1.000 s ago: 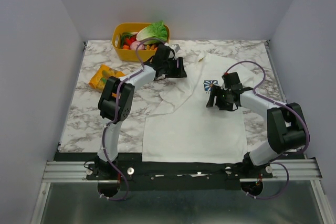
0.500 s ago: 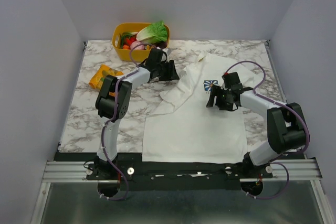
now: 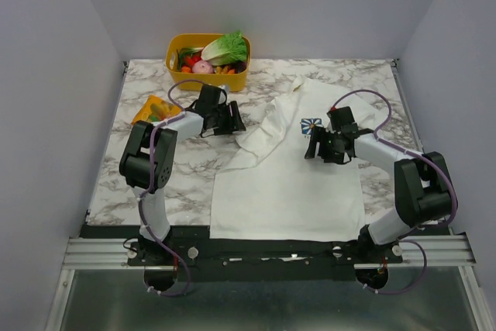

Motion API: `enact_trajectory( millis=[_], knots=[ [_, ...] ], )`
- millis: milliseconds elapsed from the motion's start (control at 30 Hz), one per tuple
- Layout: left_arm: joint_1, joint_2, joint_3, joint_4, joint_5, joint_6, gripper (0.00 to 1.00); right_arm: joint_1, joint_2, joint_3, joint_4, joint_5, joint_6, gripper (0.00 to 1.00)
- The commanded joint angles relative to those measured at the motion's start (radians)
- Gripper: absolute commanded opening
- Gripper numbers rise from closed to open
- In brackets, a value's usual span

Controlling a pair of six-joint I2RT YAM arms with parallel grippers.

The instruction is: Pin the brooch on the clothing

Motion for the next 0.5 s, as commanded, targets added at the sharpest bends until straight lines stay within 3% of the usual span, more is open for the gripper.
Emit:
enact_trajectory(
  millis=[0, 233, 467],
  knots=[
    [0.014, -0.12, -0.102, -0.023, -0.097, 0.006, 0.68, 0.003, -0.006, -0.028, -0.005, -0.006, -0.018, 0.8],
    [0.028, -0.125, -0.159, 0.004, -0.002, -0.04, 0.66, 0.003, -0.02, -0.034, -0.008, -0.004, -0.018, 0.8],
    [0.025, -0.075, -0.168, 0.077, 0.07, -0.08, 0.56, 0.003, -0.02, -0.032, -0.008, -0.004, -0.016, 0.8]
  ],
)
